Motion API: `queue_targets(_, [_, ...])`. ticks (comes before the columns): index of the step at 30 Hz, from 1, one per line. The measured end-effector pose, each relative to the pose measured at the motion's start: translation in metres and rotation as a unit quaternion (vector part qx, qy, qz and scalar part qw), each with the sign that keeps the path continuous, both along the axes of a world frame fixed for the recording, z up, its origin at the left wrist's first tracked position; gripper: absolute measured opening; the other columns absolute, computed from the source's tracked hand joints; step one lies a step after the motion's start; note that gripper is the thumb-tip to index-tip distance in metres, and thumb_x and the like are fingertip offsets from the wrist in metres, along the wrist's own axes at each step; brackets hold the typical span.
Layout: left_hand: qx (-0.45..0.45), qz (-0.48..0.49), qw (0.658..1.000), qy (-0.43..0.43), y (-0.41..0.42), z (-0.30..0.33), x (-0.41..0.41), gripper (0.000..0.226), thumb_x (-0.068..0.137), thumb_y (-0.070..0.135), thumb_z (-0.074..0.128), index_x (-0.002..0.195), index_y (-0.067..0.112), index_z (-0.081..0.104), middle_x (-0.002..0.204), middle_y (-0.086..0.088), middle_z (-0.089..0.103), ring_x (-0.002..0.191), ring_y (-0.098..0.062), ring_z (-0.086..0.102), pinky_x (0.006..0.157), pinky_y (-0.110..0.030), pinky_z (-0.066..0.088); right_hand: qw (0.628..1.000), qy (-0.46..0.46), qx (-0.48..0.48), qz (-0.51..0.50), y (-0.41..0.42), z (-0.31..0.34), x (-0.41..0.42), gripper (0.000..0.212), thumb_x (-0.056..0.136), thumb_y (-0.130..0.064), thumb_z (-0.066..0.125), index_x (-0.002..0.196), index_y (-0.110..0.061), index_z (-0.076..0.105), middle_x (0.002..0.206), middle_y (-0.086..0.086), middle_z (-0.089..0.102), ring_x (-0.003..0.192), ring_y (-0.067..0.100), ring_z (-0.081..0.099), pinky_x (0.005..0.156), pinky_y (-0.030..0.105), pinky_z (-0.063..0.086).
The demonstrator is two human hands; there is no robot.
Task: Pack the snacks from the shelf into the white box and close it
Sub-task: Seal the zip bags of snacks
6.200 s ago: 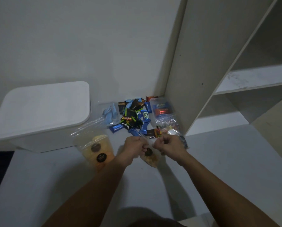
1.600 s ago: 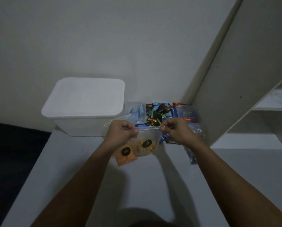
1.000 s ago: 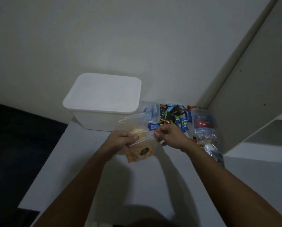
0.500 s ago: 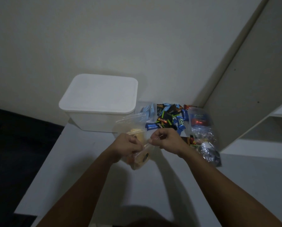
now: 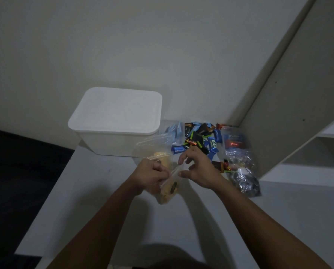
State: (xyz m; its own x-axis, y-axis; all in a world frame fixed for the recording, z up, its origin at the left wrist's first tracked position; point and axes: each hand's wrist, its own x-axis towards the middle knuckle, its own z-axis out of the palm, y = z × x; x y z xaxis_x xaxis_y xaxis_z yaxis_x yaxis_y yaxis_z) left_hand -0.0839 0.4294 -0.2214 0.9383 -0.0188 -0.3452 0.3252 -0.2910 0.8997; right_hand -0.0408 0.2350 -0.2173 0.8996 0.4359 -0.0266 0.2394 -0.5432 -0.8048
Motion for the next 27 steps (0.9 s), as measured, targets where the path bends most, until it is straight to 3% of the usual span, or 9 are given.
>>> queue_targets(6, [-0.005,0.009,1.000,-0.005,0.002,-0.001,0.000,0.010,0.077,0.001,0.067,0.079,0.002,0.076,0.077,-0.015,0.069,0.065,-0.015,0.059,0.060,-0.025,0.050,0.998,-0.065,-0.003,0.010,0.006,-0.007,-0.001,0.015,0.071,-0.011,0.082,0.075,-0.024,0.075,0.097,-0.011,0.052,0.094,0.015,0.054,0.072,0.030,0.051])
queue_targets(10, [-0.007,0.016,1.000,-0.005,0.001,-0.001,0.000,0.010,0.078,0.003,0.067,0.079,0.003,0.076,0.072,-0.009,0.069,0.059,-0.009,0.059,0.053,-0.019,0.049,0.998,-0.060,0.004,0.012,0.005,-0.009,-0.001,0.018,0.069,-0.011,0.084,0.073,-0.026,0.076,0.100,-0.008,0.054,0.096,0.011,0.055,0.072,0.029,0.053])
queue_targets(13, [-0.015,0.022,1.000,0.006,0.000,-0.004,0.000,0.008,0.077,0.005,0.068,0.078,0.003,0.076,0.071,-0.006,0.069,0.062,-0.011,0.060,0.055,-0.022,0.049,0.998,-0.059,0.012,0.013,0.004,-0.011,-0.001,0.020,0.068,-0.011,0.085,0.072,-0.029,0.076,0.101,-0.007,0.056,0.095,0.010,0.055,0.070,0.030,0.055])
queue_targets(18, [-0.022,0.030,0.999,0.004,0.001,-0.008,0.000,0.007,0.077,0.002,0.067,0.077,-0.001,0.073,0.067,-0.006,0.065,0.061,-0.015,0.058,0.056,-0.024,0.047,0.999,-0.050,-0.009,0.013,0.004,-0.009,0.000,0.021,0.073,-0.012,0.081,0.072,-0.031,0.072,0.085,-0.010,0.065,0.074,0.010,0.060,0.067,0.031,0.055])
queue_targets(21, [-0.023,0.008,1.000,0.003,0.008,-0.008,-0.003,0.010,0.075,0.006,0.076,0.080,-0.001,0.072,0.069,-0.008,0.066,0.061,-0.017,0.061,0.056,-0.026,0.051,0.999,-0.033,-0.035,-0.013,0.008,-0.010,0.001,0.021,0.076,-0.011,0.078,0.072,-0.031,0.070,0.082,-0.008,0.068,0.071,0.012,0.060,0.067,0.029,0.054])
queue_targets(25, [0.066,-0.014,0.997,-0.042,0.018,-0.018,-0.003,0.011,0.068,-0.002,0.077,0.072,0.008,0.075,0.069,-0.007,0.071,0.063,-0.014,0.063,0.067,-0.032,0.055,0.999,0.005,-0.042,-0.021,0.014,-0.022,0.005,0.023,0.085,-0.010,0.069,0.072,-0.029,0.066,0.080,-0.007,0.069,0.076,0.008,0.062,0.074,0.030,0.056])
queue_targets(27, [0.094,-0.003,0.994,-0.055,0.018,-0.021,-0.002,0.013,0.068,0.004,0.078,0.072,0.016,0.074,0.073,-0.006,0.071,0.065,-0.013,0.063,0.067,-0.030,0.053,0.999,0.010,-0.045,-0.029,0.017,-0.026,0.007,0.029,0.086,-0.007,0.067,0.069,-0.031,0.064,0.078,-0.007,0.068,0.076,0.007,0.064,0.075,0.031,0.057])
